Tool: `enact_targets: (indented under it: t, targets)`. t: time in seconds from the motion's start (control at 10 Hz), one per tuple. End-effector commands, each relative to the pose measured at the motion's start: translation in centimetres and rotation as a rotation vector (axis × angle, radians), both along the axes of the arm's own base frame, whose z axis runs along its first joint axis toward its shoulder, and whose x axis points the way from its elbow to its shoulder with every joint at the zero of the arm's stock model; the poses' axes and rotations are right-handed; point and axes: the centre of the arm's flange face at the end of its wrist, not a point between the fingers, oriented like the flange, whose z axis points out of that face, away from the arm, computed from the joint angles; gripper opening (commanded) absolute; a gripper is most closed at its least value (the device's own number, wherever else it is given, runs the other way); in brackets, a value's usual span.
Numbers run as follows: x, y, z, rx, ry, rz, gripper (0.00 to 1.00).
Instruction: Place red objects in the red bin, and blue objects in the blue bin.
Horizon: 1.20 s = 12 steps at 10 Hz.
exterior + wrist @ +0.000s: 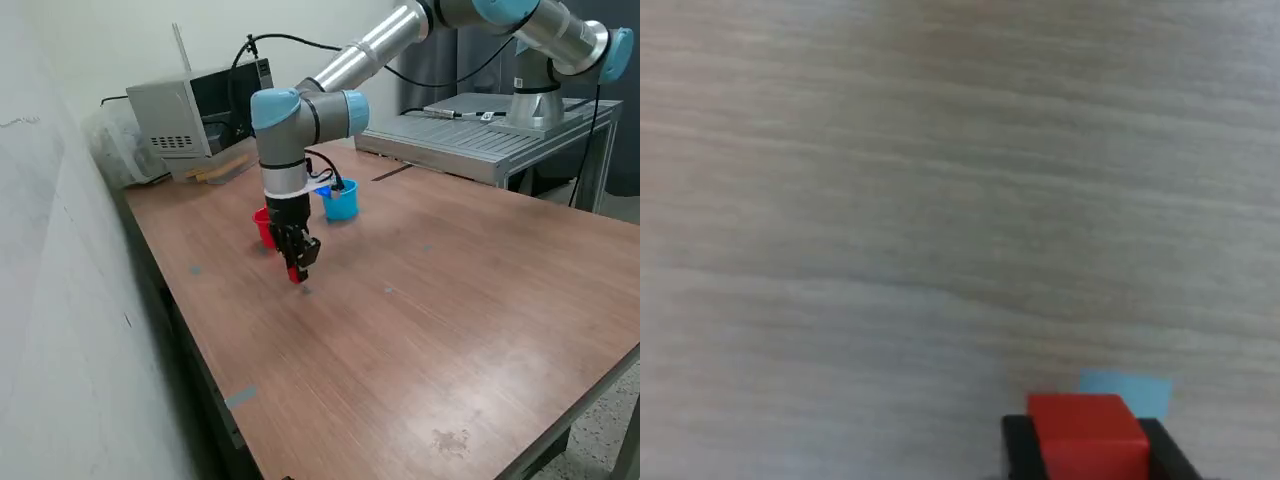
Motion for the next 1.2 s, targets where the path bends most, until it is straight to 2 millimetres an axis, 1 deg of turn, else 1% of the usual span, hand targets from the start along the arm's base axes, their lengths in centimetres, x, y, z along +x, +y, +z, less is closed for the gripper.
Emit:
enact_targets:
  t: [0.0, 0.1, 0.2, 0.3, 0.4, 0.5, 0.6, 0.7, 0.8, 0.9, 1.1]
  targets:
    - [0.7, 2.6, 6.8, 0.049, 0.058, -0.025, 0.0]
    - [1.4, 4.2, 8.6, 0.07, 0.065, -0.043, 0.0]
    - [1.7, 6.2, 8.9, 0.12, 0.056, -0.067, 0.0]
    - [2.1, 8.3, 8.2, 0.178, 0.032, -0.091, 0.0]
    - [2.8, 9.5, 8.1, 0.184, 0.015, -0.106, 0.0]
    - [4.1, 10.4, 7.3, 0.181, -0.022, -0.117, 0.0]
    - [4.6, 10.8, 6.8, 0.178, -0.038, -0.124, 0.0]
    - [5.1, 10.9, 7.3, 0.178, -0.039, -0.127, 0.0]
    - [5.6, 10.8, 8.4, 0.177, -0.032, -0.128, 0.0]
    - [5.6, 11.1, 8.8, 0.178, -0.026, -0.131, 0.0]
    - [5.5, 11.3, 9.1, 0.18, -0.019, -0.129, 0.0]
